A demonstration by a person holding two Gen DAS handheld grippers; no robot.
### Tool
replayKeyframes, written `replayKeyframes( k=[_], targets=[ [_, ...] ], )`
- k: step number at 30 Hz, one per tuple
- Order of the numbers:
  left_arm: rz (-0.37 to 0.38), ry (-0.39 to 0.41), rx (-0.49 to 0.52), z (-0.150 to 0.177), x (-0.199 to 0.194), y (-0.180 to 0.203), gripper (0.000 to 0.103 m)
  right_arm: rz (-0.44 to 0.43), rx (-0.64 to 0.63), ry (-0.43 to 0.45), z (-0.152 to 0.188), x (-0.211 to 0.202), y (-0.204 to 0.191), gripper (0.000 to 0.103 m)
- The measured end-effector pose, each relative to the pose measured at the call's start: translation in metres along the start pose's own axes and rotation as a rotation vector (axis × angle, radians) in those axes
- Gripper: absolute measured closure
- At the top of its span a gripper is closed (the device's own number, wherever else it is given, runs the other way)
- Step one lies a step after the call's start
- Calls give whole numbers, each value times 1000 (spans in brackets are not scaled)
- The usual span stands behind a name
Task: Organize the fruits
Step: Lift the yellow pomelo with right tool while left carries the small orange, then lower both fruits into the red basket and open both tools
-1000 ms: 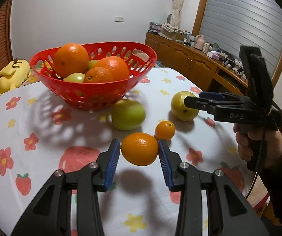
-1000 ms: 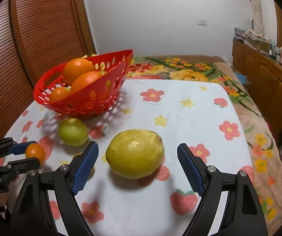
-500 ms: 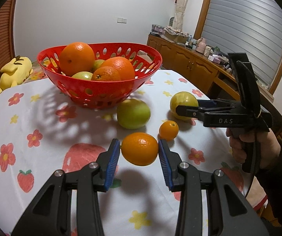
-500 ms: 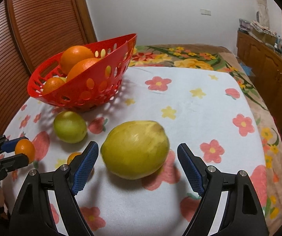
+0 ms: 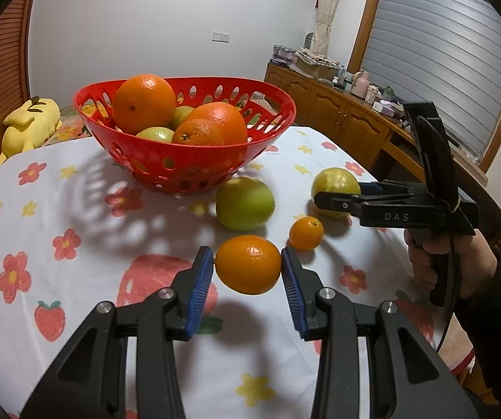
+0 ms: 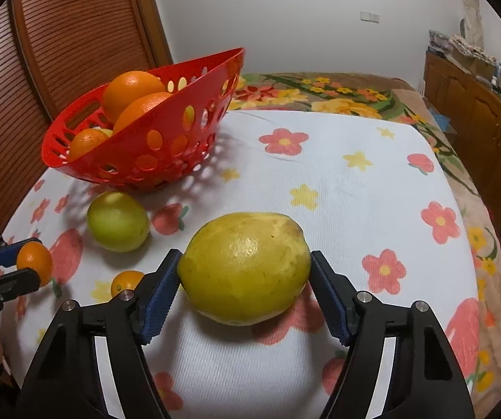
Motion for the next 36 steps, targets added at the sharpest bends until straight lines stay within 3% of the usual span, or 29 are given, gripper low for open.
replayKeyframes(
  k=[10,21,27,36],
  targets=[
    [-44,58,35,-33,-18,-14,65,-25,-31,19,-2,-22,-10,29],
    [-65,100,60,-67,-29,-32,65,-93,-111,97,-38,-63,-50,29],
    [-74,126,79,-91,-22,-47,65,-92,-148,108,-69,-65,-62,29],
    [-90,97,66,-98,-2,-76,65,-101,-219,95,-107,-43,-81,29]
  ],
)
Point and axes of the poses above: each gripper's, at about its wrist camera, not at the fingertips, and x roughly the way its jaws point, y to its right, z to its underside, the point moved 7 cm from there along x, roughly the way its jaws point, and after that the axes turned 14 degrees about x, right-handed, at the moved point
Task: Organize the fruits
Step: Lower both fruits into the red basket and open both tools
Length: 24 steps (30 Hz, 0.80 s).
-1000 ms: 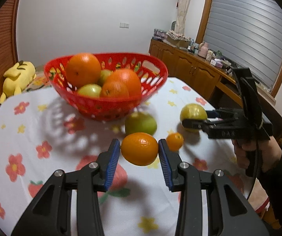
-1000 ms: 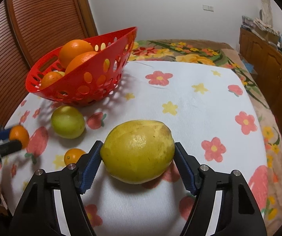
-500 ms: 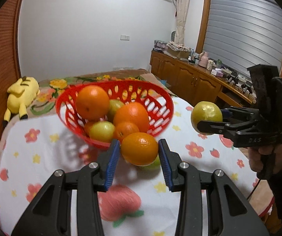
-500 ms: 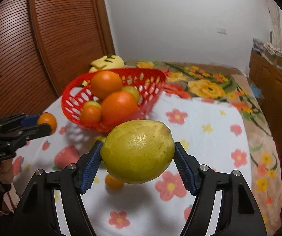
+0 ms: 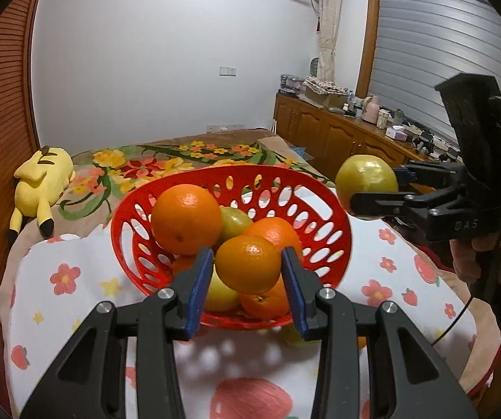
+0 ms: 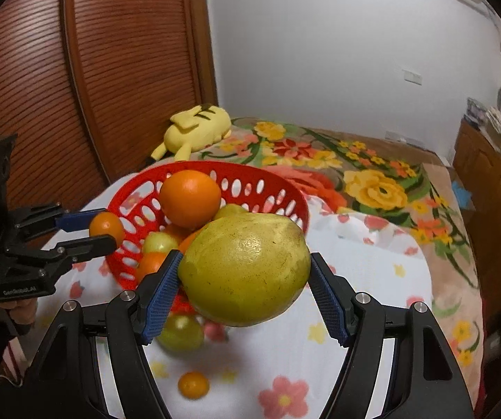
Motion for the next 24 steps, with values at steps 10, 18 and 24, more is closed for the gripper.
replayKeyframes(
  k=[10,18,24],
  targets=[
    [-7,-23,8,-6,21,-13,65,16,-91,-80,-16,56,-6,29],
    [5,-32,4,-5,31,-15,64,28,-114,-100,-25,84,-6,29],
    [10,-45,1,-2,37,-15,64,38,-119,-119,-28,101,-6,29]
  ],
)
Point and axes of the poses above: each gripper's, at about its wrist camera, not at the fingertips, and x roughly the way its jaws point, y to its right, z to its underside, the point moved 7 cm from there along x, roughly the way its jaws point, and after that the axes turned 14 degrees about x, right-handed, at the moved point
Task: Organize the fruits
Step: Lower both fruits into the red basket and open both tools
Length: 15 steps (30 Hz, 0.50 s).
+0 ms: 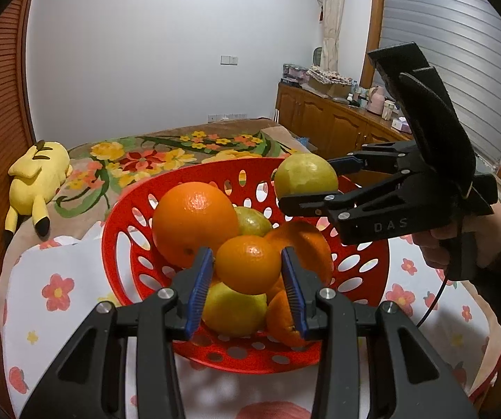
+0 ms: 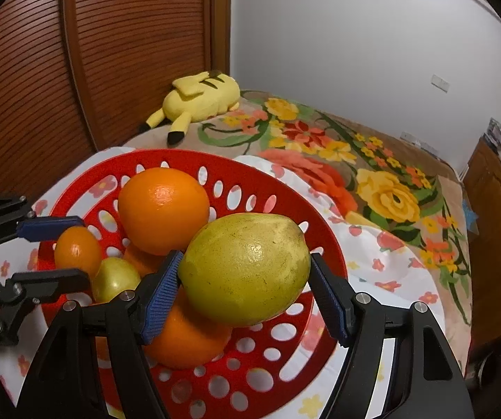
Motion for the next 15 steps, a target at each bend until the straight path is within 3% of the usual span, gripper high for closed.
replayKeyframes(
  k=[15],
  targets=[
    [10,-5,-7,-3,8,5,64,-38,30,62,-2,-28,-1,23]
  ],
)
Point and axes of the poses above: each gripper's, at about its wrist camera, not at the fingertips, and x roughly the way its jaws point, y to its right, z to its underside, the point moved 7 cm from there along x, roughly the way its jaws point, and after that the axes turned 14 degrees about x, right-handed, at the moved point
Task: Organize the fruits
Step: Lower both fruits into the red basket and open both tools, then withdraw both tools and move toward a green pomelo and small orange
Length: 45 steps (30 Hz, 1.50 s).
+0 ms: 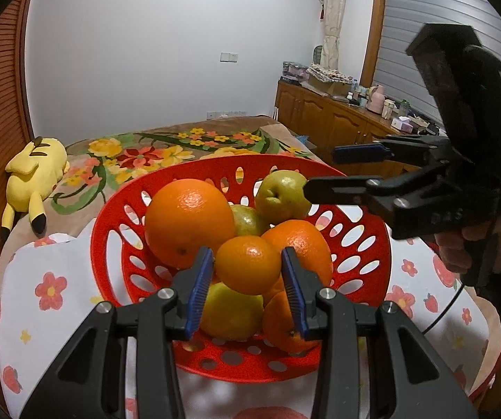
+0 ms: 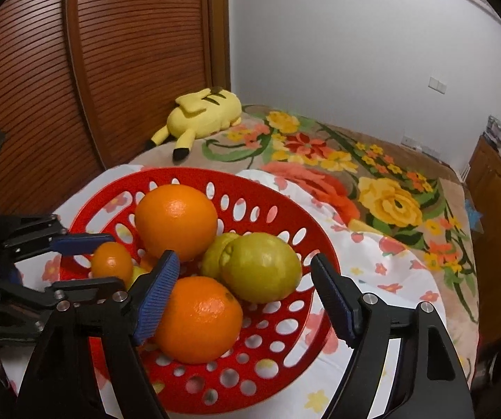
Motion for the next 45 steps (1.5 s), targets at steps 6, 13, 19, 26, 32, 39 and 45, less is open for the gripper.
replayKeyframes(
  k=[6,13,19,26,32,39,45],
  targets=[
    [-13,4,15,-8,3,1,64,-9,12,17,8,-13,-1,23],
    [-4,1,21,-11,8,3,64,-13,69,30,30,-31,7,23],
    [3,17,17,-14,7,6,58,11,111,61,46,-54,14,22],
    [-2,25,10,-7,-10,12,50,50,148,81,72,-73,15,22],
    [-13,31,11,7,-32,17,47,54,217,97,97,-87,15,22],
    [-36,40,8,28,-61,28,44,78,255,139,120,-109,9,22],
    [-38,44,24,44,-75,43,43,95,252,139,140,-107,4,22]
  ],
)
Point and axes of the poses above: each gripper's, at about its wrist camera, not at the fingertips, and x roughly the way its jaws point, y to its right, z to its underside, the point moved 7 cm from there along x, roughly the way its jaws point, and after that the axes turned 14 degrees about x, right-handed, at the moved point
